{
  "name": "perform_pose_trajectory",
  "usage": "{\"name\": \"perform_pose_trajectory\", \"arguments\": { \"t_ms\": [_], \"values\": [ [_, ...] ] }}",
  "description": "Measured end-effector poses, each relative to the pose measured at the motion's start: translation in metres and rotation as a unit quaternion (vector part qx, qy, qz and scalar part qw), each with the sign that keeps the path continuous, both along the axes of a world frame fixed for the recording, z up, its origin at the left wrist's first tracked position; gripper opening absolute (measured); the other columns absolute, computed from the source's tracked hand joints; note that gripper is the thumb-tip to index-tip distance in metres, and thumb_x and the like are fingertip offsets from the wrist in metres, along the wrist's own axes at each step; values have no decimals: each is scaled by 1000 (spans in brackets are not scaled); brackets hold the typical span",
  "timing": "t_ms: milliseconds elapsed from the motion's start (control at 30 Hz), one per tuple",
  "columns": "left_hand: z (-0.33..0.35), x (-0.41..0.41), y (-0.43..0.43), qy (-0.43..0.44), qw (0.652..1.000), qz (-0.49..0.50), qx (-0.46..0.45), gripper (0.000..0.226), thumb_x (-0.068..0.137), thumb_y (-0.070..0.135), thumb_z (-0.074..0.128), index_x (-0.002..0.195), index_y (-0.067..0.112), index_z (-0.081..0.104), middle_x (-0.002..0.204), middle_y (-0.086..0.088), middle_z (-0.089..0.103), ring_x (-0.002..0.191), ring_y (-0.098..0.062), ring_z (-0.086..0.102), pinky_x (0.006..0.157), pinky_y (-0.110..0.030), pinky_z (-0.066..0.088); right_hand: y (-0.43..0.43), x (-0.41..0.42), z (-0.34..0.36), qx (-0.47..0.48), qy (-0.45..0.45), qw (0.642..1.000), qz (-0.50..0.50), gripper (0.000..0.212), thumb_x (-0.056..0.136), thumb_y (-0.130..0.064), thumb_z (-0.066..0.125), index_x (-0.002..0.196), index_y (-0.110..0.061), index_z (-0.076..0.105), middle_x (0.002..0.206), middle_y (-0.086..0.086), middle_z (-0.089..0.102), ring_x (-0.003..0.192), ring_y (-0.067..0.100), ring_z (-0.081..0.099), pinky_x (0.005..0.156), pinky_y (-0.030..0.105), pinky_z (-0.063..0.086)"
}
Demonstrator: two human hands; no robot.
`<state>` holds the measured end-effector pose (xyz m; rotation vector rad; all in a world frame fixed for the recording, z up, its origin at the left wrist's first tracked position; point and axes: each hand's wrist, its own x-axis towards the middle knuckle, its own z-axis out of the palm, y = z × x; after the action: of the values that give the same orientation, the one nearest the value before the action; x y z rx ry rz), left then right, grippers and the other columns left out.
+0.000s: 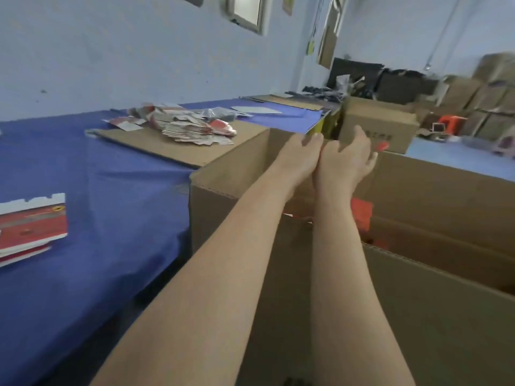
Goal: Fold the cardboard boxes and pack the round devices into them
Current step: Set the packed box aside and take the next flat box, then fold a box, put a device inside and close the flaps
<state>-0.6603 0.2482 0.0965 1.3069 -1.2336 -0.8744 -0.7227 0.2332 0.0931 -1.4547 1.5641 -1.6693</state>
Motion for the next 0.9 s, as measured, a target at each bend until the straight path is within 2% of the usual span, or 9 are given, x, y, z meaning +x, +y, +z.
{"name": "perform_pose_trajectory", "arguments": {
  "t_ms": [100,167,300,367,467,567,700,800,900],
  "values": [
    [-6,30,14,70,992,92,-49,36,102,33,41,129,13,53,125,-2,57,113,-16,53,93,-28,41,20,37,-7,-54,-70,989,115,42,96,-4,37,136,-12,46,138,3,51,131,16,42,106,16,26],
    [-11,73,31,97,970,203,-96,26,100,24,44,118,11,58,117,-5,62,107,-17,56,88,-27,44,39,77,-14,-55,-103,966,230,30,97,-6,39,119,-16,56,110,0,66,106,13,60,93,23,44],
    [-32,185,83,72,908,391,-133,18,96,13,45,108,15,58,106,-4,61,95,-17,55,78,-25,41,79,176,-39,2,-140,889,435,28,94,0,38,95,-16,60,78,1,67,68,10,65,70,28,55],
    [-54,243,121,13,873,483,-66,26,96,17,47,121,16,55,119,-1,55,106,-17,54,87,-23,41,96,227,-61,56,-81,868,487,28,93,0,38,99,-10,64,85,5,66,74,15,63,77,31,53],
    [-90,315,178,-46,820,561,101,47,96,21,47,140,6,42,146,-13,39,132,-27,41,110,-38,33,114,292,-99,103,129,841,515,32,93,-7,41,114,-6,65,104,7,65,99,21,58,81,25,41],
    [-121,350,208,-41,804,555,207,47,97,23,43,140,2,40,147,-17,34,131,-33,41,109,-42,36,118,329,-126,165,237,813,506,21,89,-9,41,94,-11,61,96,12,60,90,32,52,72,29,39],
    [-141,359,209,-47,837,499,222,28,94,13,40,107,0,61,118,-18,63,110,-35,59,96,-42,48,114,355,-141,165,281,822,466,28,91,-11,42,110,-7,62,113,12,64,106,33,56,81,32,44],
    [-139,363,205,-61,833,502,225,25,94,12,39,94,2,62,108,-22,64,107,-37,59,93,-43,48,121,367,-143,111,276,847,440,43,88,-5,41,130,-14,50,125,8,58,119,30,48,92,36,43],
    [-135,365,203,-70,824,505,245,35,94,16,36,111,-10,54,117,-27,55,117,-43,51,95,-46,45,128,378,-142,99,269,852,437,54,89,-6,43,142,-16,35,138,9,46,126,30,40,94,35,37]
  ]
}}
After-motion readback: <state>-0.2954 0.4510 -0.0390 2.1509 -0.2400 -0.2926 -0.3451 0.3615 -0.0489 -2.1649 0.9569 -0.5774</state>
